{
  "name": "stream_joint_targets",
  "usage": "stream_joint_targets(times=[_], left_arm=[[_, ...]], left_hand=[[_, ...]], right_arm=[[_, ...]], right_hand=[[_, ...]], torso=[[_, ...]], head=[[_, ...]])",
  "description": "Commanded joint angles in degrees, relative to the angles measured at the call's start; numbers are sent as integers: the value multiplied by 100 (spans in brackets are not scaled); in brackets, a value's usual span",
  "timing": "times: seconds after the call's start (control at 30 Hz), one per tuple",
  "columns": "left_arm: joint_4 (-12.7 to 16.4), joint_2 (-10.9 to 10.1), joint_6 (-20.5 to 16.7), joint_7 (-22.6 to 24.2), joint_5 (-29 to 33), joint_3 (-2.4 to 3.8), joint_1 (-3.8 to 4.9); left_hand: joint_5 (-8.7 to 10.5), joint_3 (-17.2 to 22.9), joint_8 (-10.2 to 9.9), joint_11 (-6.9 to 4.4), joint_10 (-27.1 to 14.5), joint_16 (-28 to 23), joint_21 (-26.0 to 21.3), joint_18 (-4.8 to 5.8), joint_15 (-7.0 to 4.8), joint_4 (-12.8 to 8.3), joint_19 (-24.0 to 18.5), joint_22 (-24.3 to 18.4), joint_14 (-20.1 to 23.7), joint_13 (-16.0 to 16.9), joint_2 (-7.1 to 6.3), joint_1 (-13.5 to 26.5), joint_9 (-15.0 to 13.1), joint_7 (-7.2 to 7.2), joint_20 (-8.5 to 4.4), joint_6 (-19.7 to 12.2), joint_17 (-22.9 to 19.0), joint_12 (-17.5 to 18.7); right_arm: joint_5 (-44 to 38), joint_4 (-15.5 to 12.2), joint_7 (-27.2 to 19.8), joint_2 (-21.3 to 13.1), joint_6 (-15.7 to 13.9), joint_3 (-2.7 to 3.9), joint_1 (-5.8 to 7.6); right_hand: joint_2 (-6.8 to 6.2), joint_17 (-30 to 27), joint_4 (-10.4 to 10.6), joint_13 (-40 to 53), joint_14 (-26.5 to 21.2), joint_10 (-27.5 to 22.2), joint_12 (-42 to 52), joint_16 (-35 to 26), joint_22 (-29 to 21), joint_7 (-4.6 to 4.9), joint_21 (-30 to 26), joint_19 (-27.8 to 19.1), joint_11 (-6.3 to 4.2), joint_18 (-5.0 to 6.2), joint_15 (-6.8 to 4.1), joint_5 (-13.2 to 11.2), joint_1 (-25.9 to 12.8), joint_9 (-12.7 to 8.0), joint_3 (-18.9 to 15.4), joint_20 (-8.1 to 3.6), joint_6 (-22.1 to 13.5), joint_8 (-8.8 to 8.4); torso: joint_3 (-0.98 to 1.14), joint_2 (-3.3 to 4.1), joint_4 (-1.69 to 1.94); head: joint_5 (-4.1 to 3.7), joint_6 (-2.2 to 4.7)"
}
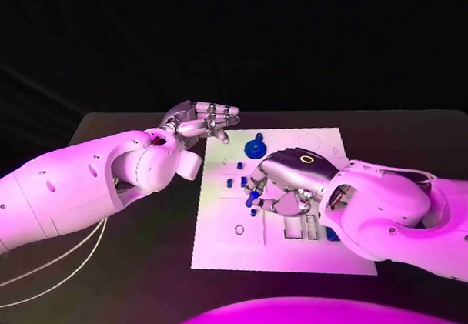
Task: Assemble the parts on the task board
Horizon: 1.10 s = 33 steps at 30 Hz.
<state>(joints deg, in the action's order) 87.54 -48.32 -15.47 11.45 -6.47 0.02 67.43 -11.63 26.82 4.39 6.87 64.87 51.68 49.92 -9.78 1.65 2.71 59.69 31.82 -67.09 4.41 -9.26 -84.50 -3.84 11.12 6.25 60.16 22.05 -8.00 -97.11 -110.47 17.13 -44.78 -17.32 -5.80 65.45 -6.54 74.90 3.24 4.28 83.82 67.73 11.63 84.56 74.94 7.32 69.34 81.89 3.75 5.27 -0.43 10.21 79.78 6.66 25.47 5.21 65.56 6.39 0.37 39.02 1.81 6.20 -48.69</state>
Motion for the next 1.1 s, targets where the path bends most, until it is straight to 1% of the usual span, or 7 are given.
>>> stream_joint_targets(times=[0.03,0.17,0.3,0.37,0.47,0.83,1.1], left_arm=[[-6,43,49,102,27,2,3],[-13,71,63,88,27,2,3],[-13,84,72,79,28,2,4],[-13,86,74,77,28,1,4],[-13,88,79,75,28,1,4],[-13,85,87,67,28,1,4],[-2,64,92,55,28,1,4]], left_hand=[[11,-1,38,-5,-46,-38,7,-84,-3,-48,-43,9,33,-4,33,-8,-5,4,11,-32,-9,-35],[11,-1,38,-5,-46,-38,7,-84,-3,-48,-43,9,33,-4,33,-8,-5,4,11,-32,-9,-35],[11,-1,38,-5,-46,-38,7,-84,-3,-48,-43,9,33,-4,33,-8,-5,4,11,-32,-9,-35],[11,-1,38,-5,-46,-38,7,-84,-3,-48,-43,9,33,-4,33,-8,-5,4,11,-32,-9,-35],[11,-1,38,-5,-46,-38,7,-84,-3,-48,-43,9,33,-4,33,-8,-5,4,11,-32,-9,-35],[11,-1,38,-5,-46,-38,7,-84,-3,-48,-43,9,33,-4,33,-8,-5,4,11,-32,-9,-35],[11,-1,38,-5,-46,-38,7,-84,-3,-48,-43,9,33,-4,33,-8,-5,4,11,-32,-9,-35]], right_arm=[[-13,105,-172,155,-14,-23,-116],[-17,263,-212,340,37,-58,-253],[-25,435,-247,474,79,-82,-396],[-33,521,-263,525,100,-91,-448],[-41,622,-278,579,133,-99,-501],[-51,783,-282,676,260,-120,-574],[-173,831,-260,695,287,-127,-592]], right_hand=[[-34,430,-5,-5,401,54,-42,33,545,14,6,30,-6,-105,-31,24,18,9,50,-6,35,6],[-33,431,-7,-5,401,55,-44,33,543,15,1,28,-5,-104,-31,28,17,9,53,-6,35,5],[-32,427,-8,-6,400,56,-46,31,537,16,-14,23,-4,-101,-30,32,15,9,56,-6,35,4],[-31,426,-8,-6,400,56,-47,31,537,16,-15,22,-4,-101,-30,33,15,9,57,-6,34,4],[-30,424,-10,-6,399,57,-49,30,535,17,-19,21,-3,-100,-30,37,14,9,60,-6,34,3],[-26,416,-21,-6,397,69,-53,26,529,15,-37,14,-5,-97,-29,48,16,11,70,-6,41,5],[-26,416,-21,-6,397,69,-53,26,529,15,-37,14,-5,-97,-29,48,16,11,70,-6,41,5]], torso=[[-7,1,-4],[-2,7,-13],[1,11,-12],[4,9,-14],[9,8,-6],[8,8,-13],[7,8,-10]], head=[[51,-22],[79,-28],[94,-42],[100,-55],[97,-72],[112,-91],[90,-96]])
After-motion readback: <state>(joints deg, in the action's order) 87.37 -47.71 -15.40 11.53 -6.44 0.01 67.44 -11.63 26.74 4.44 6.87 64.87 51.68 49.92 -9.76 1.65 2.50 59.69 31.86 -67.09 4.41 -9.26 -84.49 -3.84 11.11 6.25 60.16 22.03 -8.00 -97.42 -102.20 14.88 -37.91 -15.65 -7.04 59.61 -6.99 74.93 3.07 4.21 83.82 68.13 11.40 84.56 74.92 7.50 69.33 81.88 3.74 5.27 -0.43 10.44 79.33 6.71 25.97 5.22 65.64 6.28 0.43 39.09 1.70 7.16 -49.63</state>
